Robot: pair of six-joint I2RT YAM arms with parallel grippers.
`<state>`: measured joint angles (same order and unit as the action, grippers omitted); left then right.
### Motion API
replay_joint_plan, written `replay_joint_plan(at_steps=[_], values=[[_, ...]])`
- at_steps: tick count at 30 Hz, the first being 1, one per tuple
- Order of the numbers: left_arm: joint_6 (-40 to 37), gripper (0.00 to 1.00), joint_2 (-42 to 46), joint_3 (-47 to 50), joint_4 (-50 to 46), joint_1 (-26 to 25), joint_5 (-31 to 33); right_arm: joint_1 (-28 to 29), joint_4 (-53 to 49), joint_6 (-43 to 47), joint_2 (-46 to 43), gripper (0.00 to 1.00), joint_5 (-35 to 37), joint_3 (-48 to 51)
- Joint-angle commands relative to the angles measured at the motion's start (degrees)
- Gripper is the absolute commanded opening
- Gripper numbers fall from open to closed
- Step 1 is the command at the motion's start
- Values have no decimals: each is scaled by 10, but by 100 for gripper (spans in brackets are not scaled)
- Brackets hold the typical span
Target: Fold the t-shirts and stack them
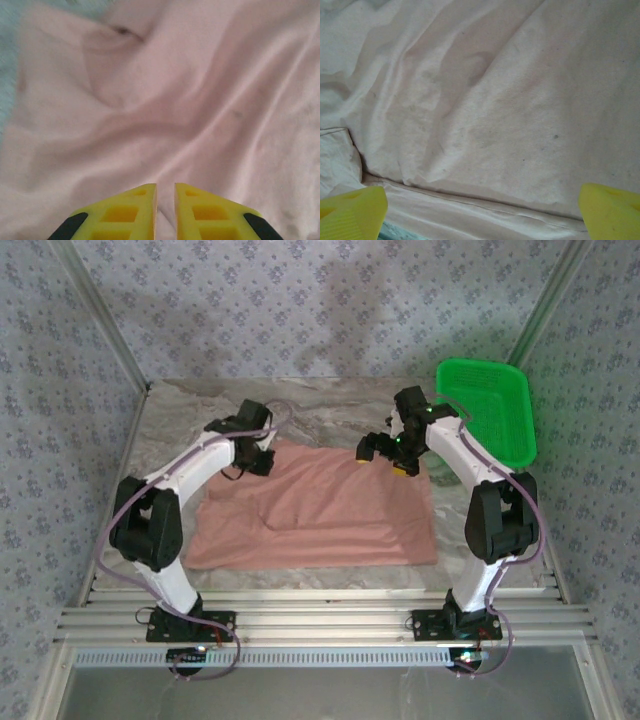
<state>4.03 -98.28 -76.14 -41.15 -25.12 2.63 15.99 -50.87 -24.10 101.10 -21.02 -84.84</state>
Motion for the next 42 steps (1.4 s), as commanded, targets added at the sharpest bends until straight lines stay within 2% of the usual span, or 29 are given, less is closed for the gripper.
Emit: replay_joint_plan(at_steps=[1, 3, 5, 9, 11, 16, 23, 29, 34, 39, 42], values=[[57, 16, 52, 57, 19, -26, 20, -4, -1, -2, -20, 100, -12, 16], [91, 16, 71, 84, 38, -23, 28, -5, 4, -2, -24, 100, -16, 23], [122, 23, 74, 78, 37, 13, 7, -6, 6, -1, -29, 100, -19, 29], [89, 54, 39, 0, 26, 72, 6, -5, 13, 2, -41, 100, -25, 39], [69, 66, 0, -50, 10, 102, -3, -4, 16, 3, -51, 100, -28, 47], [46, 73, -121, -170, -15, 158, -33, 3, 15, 3, -72, 100, -32, 65], [41, 72, -256, -297, -32, 169, -73, 12, 8, -1, -102, 100, -26, 93], [67, 70, -317, -341, -21, 169, -118, 20, 5, -3, -118, 100, -21, 110], [64, 66, -347, -353, -41, 161, -130, 19, -1, 0, -116, 100, -20, 104], [65, 45, -339, -328, -24, 157, -166, 18, 0, 3, -108, 100, -23, 94], [60, 27, -324, -311, -22, 156, -167, 18, 2, 3, -104, 100, -23, 88]])
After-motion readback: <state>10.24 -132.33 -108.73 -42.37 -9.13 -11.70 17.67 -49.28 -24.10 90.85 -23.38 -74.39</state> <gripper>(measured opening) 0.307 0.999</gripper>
